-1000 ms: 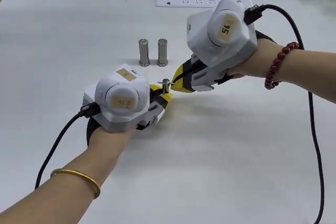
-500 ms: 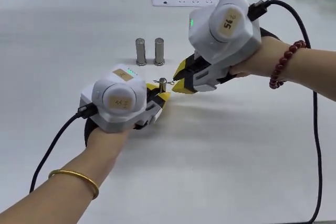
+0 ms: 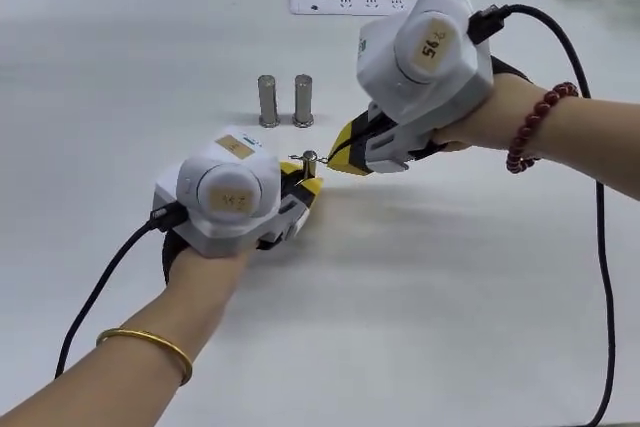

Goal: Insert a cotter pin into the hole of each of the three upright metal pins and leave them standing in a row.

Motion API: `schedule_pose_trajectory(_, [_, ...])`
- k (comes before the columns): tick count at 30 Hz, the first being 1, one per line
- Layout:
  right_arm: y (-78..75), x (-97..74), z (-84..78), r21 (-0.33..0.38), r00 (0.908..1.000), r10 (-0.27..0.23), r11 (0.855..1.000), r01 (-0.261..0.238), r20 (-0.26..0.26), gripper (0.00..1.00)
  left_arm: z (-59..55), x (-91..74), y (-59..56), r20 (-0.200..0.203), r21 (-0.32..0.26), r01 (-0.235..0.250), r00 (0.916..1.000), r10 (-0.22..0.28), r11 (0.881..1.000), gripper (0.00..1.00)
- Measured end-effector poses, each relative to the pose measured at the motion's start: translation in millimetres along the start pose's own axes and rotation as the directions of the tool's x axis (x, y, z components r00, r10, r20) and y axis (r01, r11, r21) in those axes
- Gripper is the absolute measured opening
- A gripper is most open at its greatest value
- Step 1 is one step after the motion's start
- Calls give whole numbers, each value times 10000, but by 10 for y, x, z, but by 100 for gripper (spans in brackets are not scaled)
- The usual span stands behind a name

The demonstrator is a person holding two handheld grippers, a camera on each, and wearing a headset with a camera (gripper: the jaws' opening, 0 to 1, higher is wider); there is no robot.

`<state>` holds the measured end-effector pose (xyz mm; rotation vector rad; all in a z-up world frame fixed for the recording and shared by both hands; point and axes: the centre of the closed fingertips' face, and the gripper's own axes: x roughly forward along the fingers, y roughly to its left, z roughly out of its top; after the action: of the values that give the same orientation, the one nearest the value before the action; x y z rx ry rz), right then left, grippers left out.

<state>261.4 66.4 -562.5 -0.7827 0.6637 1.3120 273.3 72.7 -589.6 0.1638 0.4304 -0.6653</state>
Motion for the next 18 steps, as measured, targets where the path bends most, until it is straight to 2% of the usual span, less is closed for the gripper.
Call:
schedule_pose_trajectory(7, [8,38,57,71,9998,20,10000,-21,177,0,-2,-3,0,-24,46,-42,10000,42,10000,6])
schedule_pose_trajectory(15, [0,40,49,302,9995,-27,9995,17,317,0,-2,-4,-2,-30,123,-34,10000,34,9999,6])
schedule_pose_trajectory(18, [-12,40,37,293,9994,-112,9995,102,333,5,-7,-2,1,-27,91,-45,10000,46,9999,6])
